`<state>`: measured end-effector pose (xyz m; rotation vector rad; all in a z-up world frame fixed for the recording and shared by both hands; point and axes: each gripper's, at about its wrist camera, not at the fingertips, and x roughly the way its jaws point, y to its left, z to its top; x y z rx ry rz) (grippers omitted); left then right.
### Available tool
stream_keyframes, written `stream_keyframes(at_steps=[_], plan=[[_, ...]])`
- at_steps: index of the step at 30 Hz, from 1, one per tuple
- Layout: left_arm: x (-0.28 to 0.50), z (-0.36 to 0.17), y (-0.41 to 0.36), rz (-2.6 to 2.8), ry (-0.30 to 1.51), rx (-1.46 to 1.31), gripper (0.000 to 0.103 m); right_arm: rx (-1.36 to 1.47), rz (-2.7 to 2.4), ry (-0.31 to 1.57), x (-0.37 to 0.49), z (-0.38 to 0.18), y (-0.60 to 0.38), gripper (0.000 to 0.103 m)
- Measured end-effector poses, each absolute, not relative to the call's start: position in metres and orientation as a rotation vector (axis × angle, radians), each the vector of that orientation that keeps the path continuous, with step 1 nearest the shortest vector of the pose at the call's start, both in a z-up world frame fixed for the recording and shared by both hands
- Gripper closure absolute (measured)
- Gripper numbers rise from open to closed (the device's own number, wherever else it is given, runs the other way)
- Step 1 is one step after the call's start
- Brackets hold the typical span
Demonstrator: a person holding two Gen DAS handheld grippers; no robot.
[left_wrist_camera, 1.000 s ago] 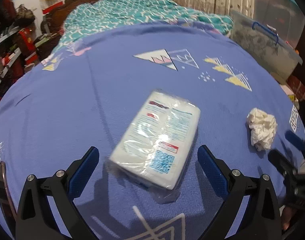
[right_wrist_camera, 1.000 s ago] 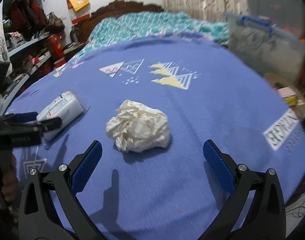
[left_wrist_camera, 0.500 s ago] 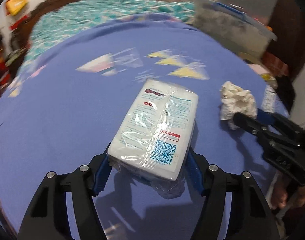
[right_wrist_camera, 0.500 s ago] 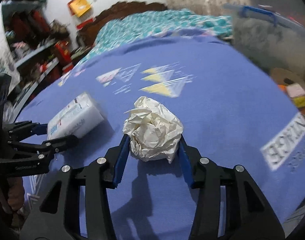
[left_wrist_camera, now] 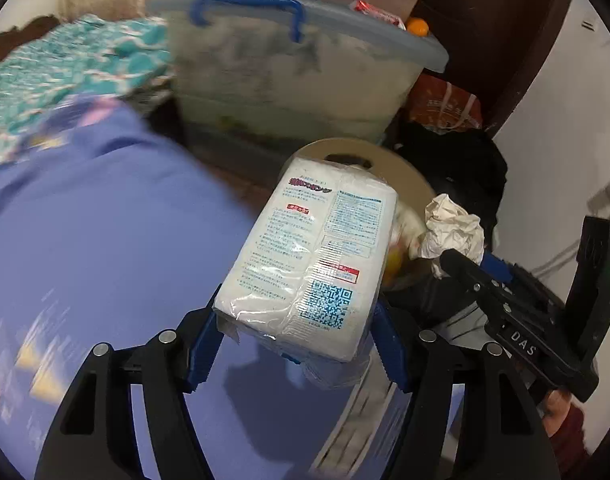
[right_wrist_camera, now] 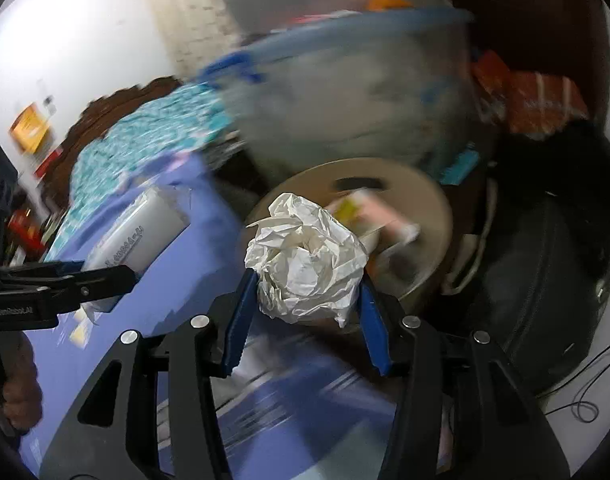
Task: Collect trash
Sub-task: 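Carry the wipes pack and tissue to the wastebasket and release both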
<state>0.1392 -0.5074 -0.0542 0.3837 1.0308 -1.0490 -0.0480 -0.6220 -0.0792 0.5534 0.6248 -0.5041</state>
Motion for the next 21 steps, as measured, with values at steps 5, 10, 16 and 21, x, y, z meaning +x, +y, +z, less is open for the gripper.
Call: stream_keyframes(at_steps=[5, 10, 16, 21], plan=[[0.156, -0.083, -0.587, -1.082, 1.109, 0.378, 0.037, 0.616, -0.541, 0.681, -0.028, -0.096, -0.692, 0.048], [0.17, -0.115, -0.619, -1.059, 1.197, 0.405, 0.018, 0.61, -0.526, 0.76, 0.005, -0.117, -0.713, 0.038], [0.177, -0.097, -0.59, -1.044, 1.156, 0.35, 0.014, 0.539, -0.56, 0.734, 0.001, -0.115, -0.703, 0.022], [0.16, -0.067, -0.545, -1.009, 1.016, 0.358, 0.012, 0.534, -0.615, 0.615, -0.034, -0.089, -0.674, 0.017]])
